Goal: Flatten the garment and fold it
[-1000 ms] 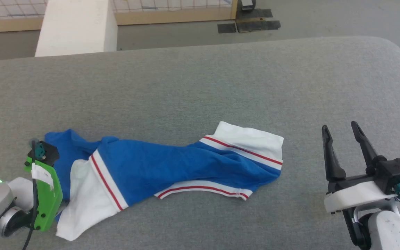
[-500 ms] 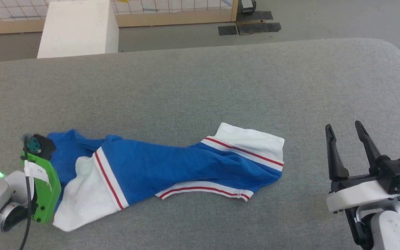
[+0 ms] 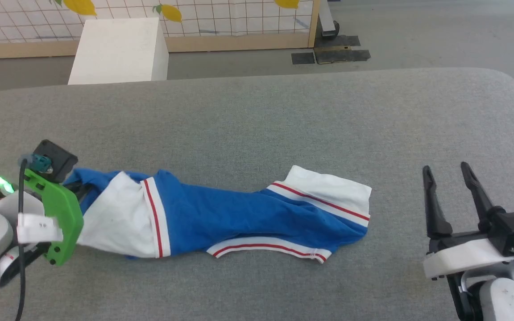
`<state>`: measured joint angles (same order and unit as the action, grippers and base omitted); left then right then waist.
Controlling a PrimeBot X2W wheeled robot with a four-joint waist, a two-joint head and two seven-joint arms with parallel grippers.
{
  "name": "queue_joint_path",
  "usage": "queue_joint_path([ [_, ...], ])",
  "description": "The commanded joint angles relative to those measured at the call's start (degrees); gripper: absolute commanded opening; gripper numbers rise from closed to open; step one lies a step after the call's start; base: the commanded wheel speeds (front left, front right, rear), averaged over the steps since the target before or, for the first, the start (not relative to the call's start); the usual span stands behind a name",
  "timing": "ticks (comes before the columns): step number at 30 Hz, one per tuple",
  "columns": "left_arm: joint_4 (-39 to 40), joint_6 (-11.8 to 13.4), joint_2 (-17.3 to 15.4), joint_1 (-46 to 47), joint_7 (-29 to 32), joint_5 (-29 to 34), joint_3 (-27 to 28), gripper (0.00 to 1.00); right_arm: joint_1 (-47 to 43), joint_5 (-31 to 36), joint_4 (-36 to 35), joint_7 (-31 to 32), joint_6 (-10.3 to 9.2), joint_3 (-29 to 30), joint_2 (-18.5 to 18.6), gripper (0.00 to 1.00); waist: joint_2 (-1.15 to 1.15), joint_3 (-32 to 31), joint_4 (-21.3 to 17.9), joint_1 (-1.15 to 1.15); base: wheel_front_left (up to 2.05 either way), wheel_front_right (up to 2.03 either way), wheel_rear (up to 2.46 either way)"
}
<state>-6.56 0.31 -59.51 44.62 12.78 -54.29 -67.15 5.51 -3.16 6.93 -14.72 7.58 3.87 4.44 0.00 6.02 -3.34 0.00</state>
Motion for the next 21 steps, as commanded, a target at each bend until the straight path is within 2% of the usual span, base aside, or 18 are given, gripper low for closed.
queue_joint_path([
  [1, 2.4, 1.3, -1.3, -0.7, -0.8, 1.1, 0.3, 0.00, -1.1, -0.3, -0.3, -0.3, -0.09, 0.3, -0.2, 1.00, 0.00, -0.4, 0.3, 0.00, 0.00, 0.00, 0.00],
  [6, 13.4, 3.8, -3.6, -1.8, -2.4, 1.2, 1.0, 0.00, -2.2, -0.2, -0.5, -0.3, -0.09, 1.4, -0.3, 1.00, 0.00, -1.1, 1.3, 0.00, 0.00, 0.00, 0.00],
  [8, 16.4, 3.8, -3.4, -1.1, -1.9, 2.4, 0.8, 0.00, -2.1, -0.2, -0.5, -0.3, -0.09, 1.2, -0.4, 1.00, 0.00, -1.3, 1.5, 0.00, 0.00, 0.00, 0.00],
  [10, 18.1, 3.1, -1.7, 0.3, -0.6, 4.2, 0.1, 0.00, -1.7, -0.2, -0.3, -0.3, -0.09, 0.5, -0.4, 1.00, 0.00, -1.3, 1.5, 0.00, 0.00, 0.00, 0.00],
  [15, 14.7, -1.8, 8.0, 4.5, 2.2, 5.3, -1.7, 0.00, 0.1, -0.3, 0.0, -0.3, -0.09, -1.6, -0.6, 1.00, 0.00, 0.0, -0.2, 0.00, 0.00, 0.00, 0.00],
  [18, 7.2, -5.1, 15.6, 7.1, 2.9, 5.7, -3.1, 0.00, 1.6, -0.4, -0.1, -0.3, -0.09, -2.5, -0.7, 1.00, 0.00, 2.1, -2.5, 0.00, 0.00, 0.00, 0.00],
  [21, -0.9, -6.9, 22.4, 8.5, 4.1, 7.0, -4.7, 0.00, 2.8, -0.6, -0.1, -0.3, -0.09, -2.7, -0.8, 1.00, 0.00, 4.2, -4.8, 0.00, 0.00, 0.00, 0.00],
])
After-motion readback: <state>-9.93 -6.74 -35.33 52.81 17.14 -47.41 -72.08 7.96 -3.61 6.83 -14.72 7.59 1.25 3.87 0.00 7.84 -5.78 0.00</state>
